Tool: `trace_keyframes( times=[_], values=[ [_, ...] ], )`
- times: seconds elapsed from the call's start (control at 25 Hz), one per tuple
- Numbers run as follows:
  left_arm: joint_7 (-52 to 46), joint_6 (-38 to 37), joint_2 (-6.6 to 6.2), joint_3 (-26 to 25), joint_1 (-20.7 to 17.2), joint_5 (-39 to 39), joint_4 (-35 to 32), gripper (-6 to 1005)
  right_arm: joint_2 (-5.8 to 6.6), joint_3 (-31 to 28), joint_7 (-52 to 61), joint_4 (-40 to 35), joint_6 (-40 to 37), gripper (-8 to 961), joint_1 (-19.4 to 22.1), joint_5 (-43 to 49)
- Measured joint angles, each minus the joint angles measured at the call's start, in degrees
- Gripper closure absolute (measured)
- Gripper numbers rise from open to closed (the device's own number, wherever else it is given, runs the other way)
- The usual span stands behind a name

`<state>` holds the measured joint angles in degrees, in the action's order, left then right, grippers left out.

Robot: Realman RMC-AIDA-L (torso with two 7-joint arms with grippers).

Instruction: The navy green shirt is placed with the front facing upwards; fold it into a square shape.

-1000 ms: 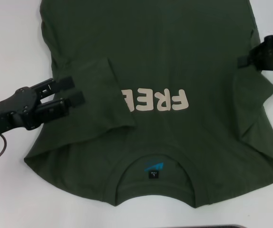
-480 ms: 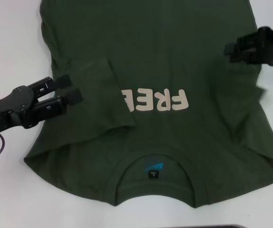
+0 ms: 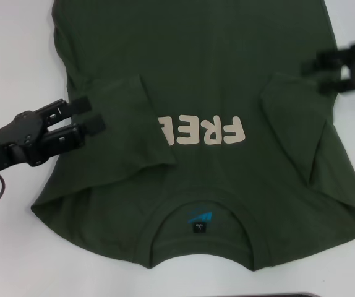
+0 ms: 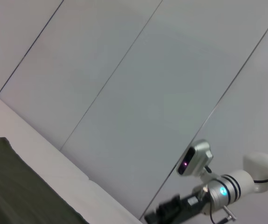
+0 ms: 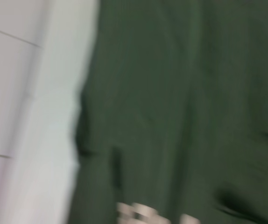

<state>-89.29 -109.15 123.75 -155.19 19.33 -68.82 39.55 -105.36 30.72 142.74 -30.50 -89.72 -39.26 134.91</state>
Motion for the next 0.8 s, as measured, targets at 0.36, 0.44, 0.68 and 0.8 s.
trace_keyframes(
  times=[0.36, 0.44, 0.68, 0.8],
  values=[
    [-0.1, 0.0, 0.0, -1.1, -0.1, 0.0, 0.0, 159, 1.57, 1.6, 2.9, -0.2, -1.5, 36, 1.5, 6.2],
    [-0.1, 0.0, 0.0, -1.1, -0.1, 0.0, 0.0, 159, 1.17, 1.6, 2.9, 0.2, -1.7, 50, 1.6, 6.2],
    [-0.1, 0.7, 0.0, -1.1, 0.0, 0.0, 0.0, 158, -0.51, 1.9, 3.1, 0.7, -2.2, 72, 1.4, 6.3],
    [0.0, 1.1, 0.0, -1.1, -0.2, 0.0, 0.0, 158, -0.58, 2.0, 3.3, 1.5, -2.5, 72, 1.4, 6.4]
  ],
)
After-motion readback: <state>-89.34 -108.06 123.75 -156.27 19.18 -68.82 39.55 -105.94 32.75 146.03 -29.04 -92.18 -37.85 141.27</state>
